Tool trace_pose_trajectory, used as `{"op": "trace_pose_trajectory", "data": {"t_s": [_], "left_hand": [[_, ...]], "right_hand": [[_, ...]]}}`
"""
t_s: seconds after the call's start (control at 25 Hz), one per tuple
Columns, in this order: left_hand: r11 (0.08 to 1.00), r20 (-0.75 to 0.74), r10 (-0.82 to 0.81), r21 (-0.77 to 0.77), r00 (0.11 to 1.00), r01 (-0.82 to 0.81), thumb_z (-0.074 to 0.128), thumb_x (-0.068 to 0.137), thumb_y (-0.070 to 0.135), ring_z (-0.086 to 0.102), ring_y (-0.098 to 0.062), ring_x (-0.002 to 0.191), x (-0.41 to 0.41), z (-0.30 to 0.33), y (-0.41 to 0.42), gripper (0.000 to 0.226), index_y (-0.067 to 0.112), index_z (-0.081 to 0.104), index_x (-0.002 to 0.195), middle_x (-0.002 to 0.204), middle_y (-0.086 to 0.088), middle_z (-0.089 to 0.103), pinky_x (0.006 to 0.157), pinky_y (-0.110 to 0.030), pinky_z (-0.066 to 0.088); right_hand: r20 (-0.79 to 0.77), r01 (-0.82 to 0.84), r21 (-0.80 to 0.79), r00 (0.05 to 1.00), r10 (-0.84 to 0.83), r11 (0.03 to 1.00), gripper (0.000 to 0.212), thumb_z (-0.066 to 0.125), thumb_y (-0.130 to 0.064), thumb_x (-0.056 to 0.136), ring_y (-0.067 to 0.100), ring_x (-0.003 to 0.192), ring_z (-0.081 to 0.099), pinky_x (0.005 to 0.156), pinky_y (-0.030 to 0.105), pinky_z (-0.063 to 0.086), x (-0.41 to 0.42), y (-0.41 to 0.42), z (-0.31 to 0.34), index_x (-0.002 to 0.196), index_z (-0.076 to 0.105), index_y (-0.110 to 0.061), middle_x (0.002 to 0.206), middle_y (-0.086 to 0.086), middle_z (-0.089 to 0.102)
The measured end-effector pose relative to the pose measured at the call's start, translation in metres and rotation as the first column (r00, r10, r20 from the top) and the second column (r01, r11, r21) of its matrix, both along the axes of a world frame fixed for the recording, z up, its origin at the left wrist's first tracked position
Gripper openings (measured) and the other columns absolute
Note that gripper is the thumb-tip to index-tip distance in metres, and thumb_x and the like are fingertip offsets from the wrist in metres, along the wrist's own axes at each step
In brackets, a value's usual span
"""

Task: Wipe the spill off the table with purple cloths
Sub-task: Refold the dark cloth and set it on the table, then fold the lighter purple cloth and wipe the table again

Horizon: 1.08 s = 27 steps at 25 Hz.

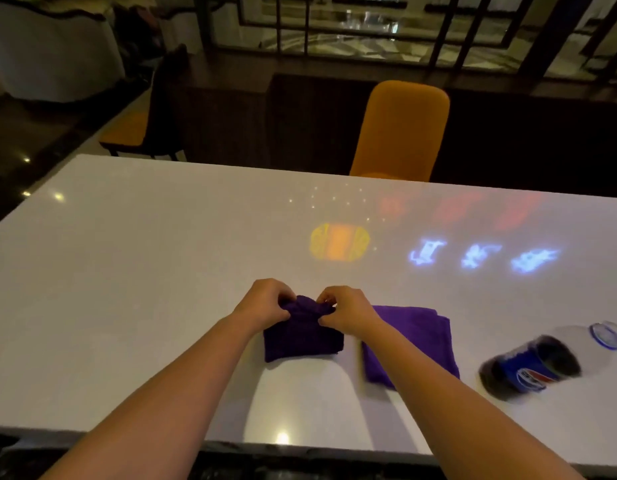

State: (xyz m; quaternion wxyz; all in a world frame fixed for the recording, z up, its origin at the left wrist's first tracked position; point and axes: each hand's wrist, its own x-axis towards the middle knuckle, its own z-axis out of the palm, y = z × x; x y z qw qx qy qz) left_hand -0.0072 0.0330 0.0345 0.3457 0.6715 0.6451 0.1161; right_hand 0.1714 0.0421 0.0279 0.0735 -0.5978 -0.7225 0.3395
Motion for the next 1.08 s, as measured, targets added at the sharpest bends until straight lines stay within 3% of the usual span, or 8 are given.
{"op": "trace_pose_trajectory", "data": {"t_s": [0.16, 0.36, 0.56, 0.8, 0.96, 1.08], "left_hand": [[0.999, -0.025, 0.025, -0.043, 0.999, -0.026, 0.063, 0.073, 0.0, 0.062, -0.02, 0.099, 0.003, -0.029, -0.009, 0.034, 0.011, 0.069, 0.105, 0.109, -0.007, 0.067, 0.088, -0.029, 0.05], [0.996, -0.032, 0.013, -0.093, 0.999, -0.016, 0.067, 0.072, 0.005, 0.06, -0.018, 0.099, 0.002, -0.043, -0.008, 0.036, 0.013, 0.066, 0.107, 0.112, -0.005, 0.065, 0.084, -0.024, 0.046], [0.993, -0.071, -0.009, -0.118, 0.997, 0.001, 0.072, 0.07, 0.016, 0.061, -0.018, 0.1, 0.006, -0.023, 0.0, 0.036, 0.018, 0.065, 0.106, 0.111, -0.001, 0.065, 0.086, -0.032, 0.052], [0.999, -0.029, -0.031, 0.034, 0.999, 0.032, 0.078, 0.068, 0.027, 0.055, -0.016, 0.108, 0.042, 0.036, 0.017, 0.054, 0.024, 0.058, 0.118, 0.121, 0.001, 0.06, 0.093, -0.033, 0.048], [0.986, 0.045, -0.092, 0.141, 0.995, 0.085, 0.076, 0.07, 0.029, 0.056, -0.019, 0.108, 0.092, 0.058, 0.02, 0.059, 0.023, 0.054, 0.124, 0.122, -0.002, 0.059, 0.092, -0.036, 0.05], [0.98, 0.09, -0.138, 0.158, 0.986, 0.123, 0.074, 0.072, 0.029, 0.057, -0.016, 0.099, 0.131, 0.052, 0.013, 0.056, 0.022, 0.054, 0.123, 0.118, -0.001, 0.061, 0.086, -0.031, 0.05]], "right_hand": [[-0.01, -0.03, -0.058, 1.0, 0.03, 0.998, 0.031, 0.068, -0.014, 0.075, 0.022, 0.099, 0.06, 0.085, 0.031, 0.052, 0.0, -0.005, -0.027, 0.106, 0.065, -0.015, 0.112, 0.006, 0.066], [-0.017, -0.046, -0.098, 0.999, 0.044, 0.994, 0.036, 0.072, -0.017, 0.075, 0.02, 0.099, 0.06, 0.086, 0.029, 0.051, 0.004, -0.004, -0.038, 0.109, 0.063, -0.017, 0.113, 0.006, 0.065], [-0.016, -0.033, -0.128, 0.999, 0.031, 0.991, 0.042, 0.074, -0.02, 0.075, 0.019, 0.092, 0.058, 0.078, 0.026, 0.05, 0.017, 0.001, -0.014, 0.114, 0.06, -0.017, 0.115, 0.008, 0.062], [-0.001, 0.047, 0.02, 0.999, -0.047, 0.999, 0.048, 0.076, -0.022, 0.074, 0.016, 0.091, 0.053, 0.076, 0.023, 0.042, 0.059, 0.008, 0.055, 0.118, 0.057, -0.017, 0.119, 0.009, 0.06], [0.002, 0.13, 0.103, 0.991, -0.131, 0.986, 0.058, 0.075, -0.021, 0.075, 0.024, 0.11, 0.056, 0.086, 0.029, 0.048, 0.105, -0.002, 0.085, 0.127, 0.051, -0.019, 0.131, 0.008, 0.054], [0.041, 0.192, 0.119, 0.979, -0.198, 0.974, 0.057, 0.074, -0.019, 0.076, 0.024, 0.113, 0.055, 0.092, 0.032, 0.047, 0.146, -0.017, 0.083, 0.128, 0.05, -0.019, 0.131, 0.008, 0.054]]}}
